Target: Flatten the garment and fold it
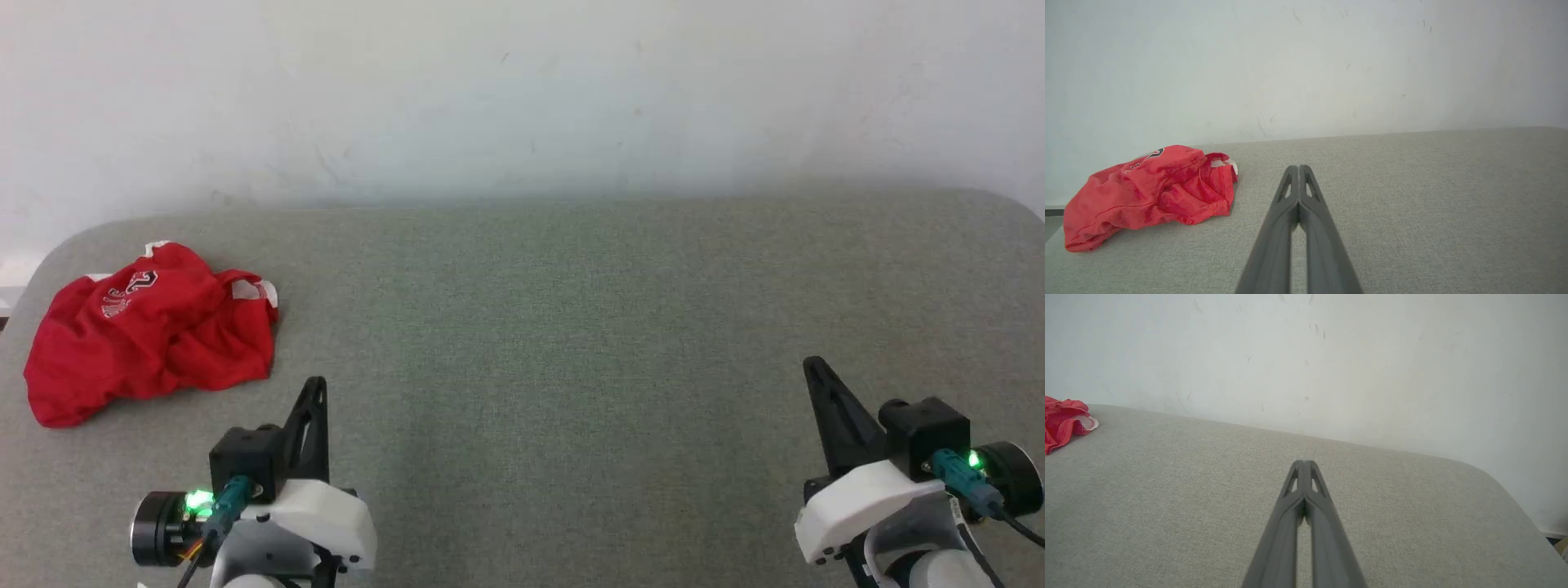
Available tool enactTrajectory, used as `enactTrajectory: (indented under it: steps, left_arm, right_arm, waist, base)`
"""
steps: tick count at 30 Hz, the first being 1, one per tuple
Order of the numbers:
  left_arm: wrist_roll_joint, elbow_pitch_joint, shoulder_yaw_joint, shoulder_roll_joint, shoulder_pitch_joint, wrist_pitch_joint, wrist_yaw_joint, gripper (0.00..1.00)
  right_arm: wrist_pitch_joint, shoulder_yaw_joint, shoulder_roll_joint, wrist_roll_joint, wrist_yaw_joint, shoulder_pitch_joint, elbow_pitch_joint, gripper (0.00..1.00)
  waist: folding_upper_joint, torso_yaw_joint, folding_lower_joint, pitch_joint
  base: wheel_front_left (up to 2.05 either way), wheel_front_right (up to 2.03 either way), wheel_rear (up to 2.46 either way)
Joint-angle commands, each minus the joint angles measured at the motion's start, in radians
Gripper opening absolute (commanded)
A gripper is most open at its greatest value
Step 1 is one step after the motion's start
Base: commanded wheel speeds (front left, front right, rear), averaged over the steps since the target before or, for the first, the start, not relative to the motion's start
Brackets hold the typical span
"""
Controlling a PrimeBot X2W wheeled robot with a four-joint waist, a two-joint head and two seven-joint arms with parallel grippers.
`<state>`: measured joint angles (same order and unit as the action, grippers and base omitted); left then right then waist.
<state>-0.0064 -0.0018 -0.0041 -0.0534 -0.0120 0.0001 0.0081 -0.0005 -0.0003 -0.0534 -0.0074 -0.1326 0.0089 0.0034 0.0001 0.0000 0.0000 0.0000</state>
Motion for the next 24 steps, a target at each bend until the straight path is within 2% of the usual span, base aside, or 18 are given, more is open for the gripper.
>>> enactTrajectory:
  steps: [1, 24]
  left_arm:
    - [0.006, 0.002, 0.004, 0.003, 0.012, 0.000, -0.008, 0.00]
    - [0.006, 0.002, 0.004, 0.003, 0.012, 0.000, -0.008, 0.00]
  right_arm:
    - [0.000, 0.000, 0.003, 0.007, 0.002, -0.009, -0.003, 0.00]
    - [0.000, 0.000, 0.003, 0.007, 0.002, -0.009, -0.003, 0.00]
  waist:
    - [-0.0001, 0.000, 0.0000, 0.000]
    - [-0.0001, 0.000, 0.0000, 0.000]
  base:
    - [0.00, 0.00, 0.00]
    - [0.00, 0.00, 0.00]
